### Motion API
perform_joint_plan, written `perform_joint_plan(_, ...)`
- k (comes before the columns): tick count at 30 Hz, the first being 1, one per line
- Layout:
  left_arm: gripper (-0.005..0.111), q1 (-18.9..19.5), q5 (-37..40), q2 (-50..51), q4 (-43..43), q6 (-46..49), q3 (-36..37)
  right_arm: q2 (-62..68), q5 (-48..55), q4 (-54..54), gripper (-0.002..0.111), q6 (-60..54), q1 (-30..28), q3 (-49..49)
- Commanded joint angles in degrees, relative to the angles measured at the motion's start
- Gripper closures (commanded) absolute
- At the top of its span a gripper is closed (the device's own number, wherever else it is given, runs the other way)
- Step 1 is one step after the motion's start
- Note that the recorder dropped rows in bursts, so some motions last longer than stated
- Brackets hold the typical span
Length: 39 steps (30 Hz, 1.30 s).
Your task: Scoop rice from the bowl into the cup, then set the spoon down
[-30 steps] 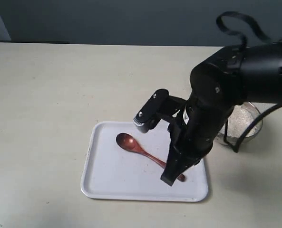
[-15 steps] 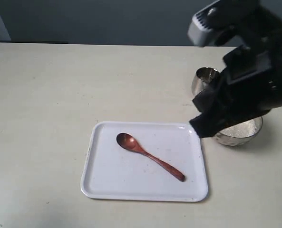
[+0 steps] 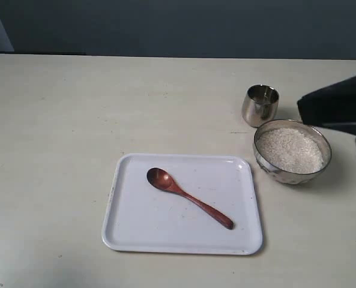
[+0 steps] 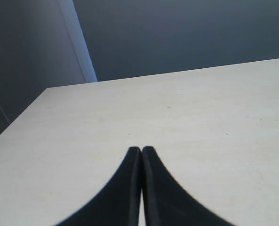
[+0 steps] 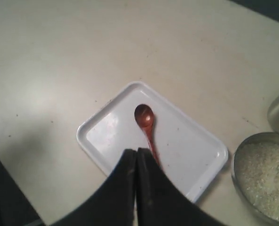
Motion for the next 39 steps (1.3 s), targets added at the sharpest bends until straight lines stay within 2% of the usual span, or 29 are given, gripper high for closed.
perform_joint_plan(1,0.106,-0.21,0.02,-0.22,-0.19,-0.24,-0.26,-1.36,-6.85,-7.1,0.108,0.03,-0.14,0.23)
perform_joint_plan(3,0.106,-0.21,0.02,-0.22,-0.19,-0.24,-0.26,-2.67,-8.74,-9.61,0.108,-0.29,-3.47,0.49)
perform_joint_plan(6,0.106,-0.21,0.02,-0.22,-0.19,-0.24,-0.26,-9.6,-15.42,-7.29,0.108,-0.94,-19.91,8.5)
perform_joint_plan(7,0.106,-0.21,0.02,-0.22,-0.19,-0.24,-0.26,-11.16,-16.93,-6.34,0.108,-1.94,-22.86,10.59)
perform_joint_plan(8,0.106,-0.21,0.02,-0.22,-0.19,-0.24,-0.26,-15.34,-20.78,-2.98,0.108,-6.19,-29.47,16.11)
perform_joint_plan(9,0.106,-0.21,0.02,-0.22,-0.19,-0.24,-0.26,-18.46,-23.93,-0.78,0.108,-9.48,-33.04,20.09)
perform_joint_plan(12,0.106,-0.21,0.02,-0.22,-0.19,-0.24,-0.26,-30.13,-34.32,2.61,0.108,-13.54,-39.13,33.94)
perform_joint_plan(18,0.106,-0.21,0.02,-0.22,-0.19,-0.24,-0.26,-45.12,-38.83,7.07,0.108,-13.25,-45.26,49.02)
perform_joint_plan(23,0.106,-0.21,0.02,-0.22,-0.19,-0.24,-0.26,-46.48,-39.41,12.77,0.108,-13.11,-48.18,55.4)
perform_joint_plan(27,0.106,-0.21,0.02,-0.22,-0.19,-0.24,-0.26,-46.48,-35.92,12.38,0.108,-13.0,-48.18,55.4)
perform_joint_plan(39,0.106,-0.21,0.02,-0.22,-0.19,-0.24,-0.26,-46.48,-35.76,12.38,0.108,-13.0,-48.18,55.4)
